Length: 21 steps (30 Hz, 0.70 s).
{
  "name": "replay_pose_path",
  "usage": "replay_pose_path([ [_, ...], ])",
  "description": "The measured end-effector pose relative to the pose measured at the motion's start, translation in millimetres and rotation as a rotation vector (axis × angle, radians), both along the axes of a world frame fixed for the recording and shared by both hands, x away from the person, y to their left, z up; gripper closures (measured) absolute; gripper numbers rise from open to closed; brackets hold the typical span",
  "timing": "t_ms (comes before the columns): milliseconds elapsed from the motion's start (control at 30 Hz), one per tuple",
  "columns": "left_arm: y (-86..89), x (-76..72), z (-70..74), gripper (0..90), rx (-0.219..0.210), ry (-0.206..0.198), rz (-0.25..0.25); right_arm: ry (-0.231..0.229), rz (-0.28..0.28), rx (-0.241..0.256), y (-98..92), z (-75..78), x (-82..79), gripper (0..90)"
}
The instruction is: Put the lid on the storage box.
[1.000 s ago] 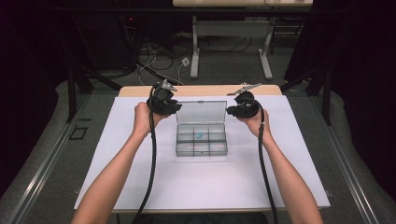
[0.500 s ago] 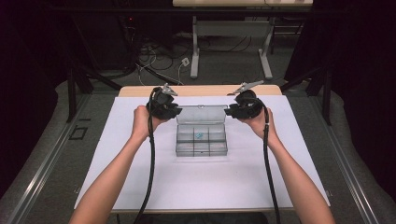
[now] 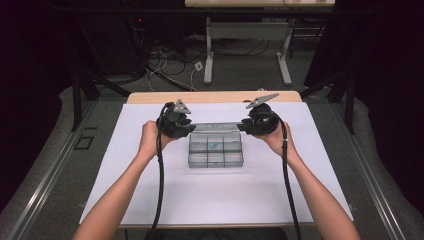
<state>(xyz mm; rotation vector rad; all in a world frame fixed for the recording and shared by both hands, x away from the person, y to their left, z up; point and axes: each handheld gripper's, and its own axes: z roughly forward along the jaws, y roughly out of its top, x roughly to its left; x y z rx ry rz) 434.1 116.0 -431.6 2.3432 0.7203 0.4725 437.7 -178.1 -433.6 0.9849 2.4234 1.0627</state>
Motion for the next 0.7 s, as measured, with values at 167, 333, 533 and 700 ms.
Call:
replay_pose_path([
  [167,0.3,-7.5,-4.1,68.7,0.021,-0.032,-0.009,-0.004,0.004,0.006,-1.5,-4.1,-7.3,69.1],
  [333,1.9,-11.7,-7.8,66.9,0.009,-0.018,-0.007,-0.002,0.001,0.003,-0.2,-7.0,-11.6,67.2],
  [533,-0.1,-19.3,-13.5,64.4,0.031,-0.037,-0.011,-0.007,0.008,0.003,-0.1,-11.3,-16.9,65.4],
  [700,0.9,-21.9,-18.6,62.8,0.021,-0.032,-0.012,-0.004,0.011,-0.025,1.9,-13.4,-21.8,63.9],
])
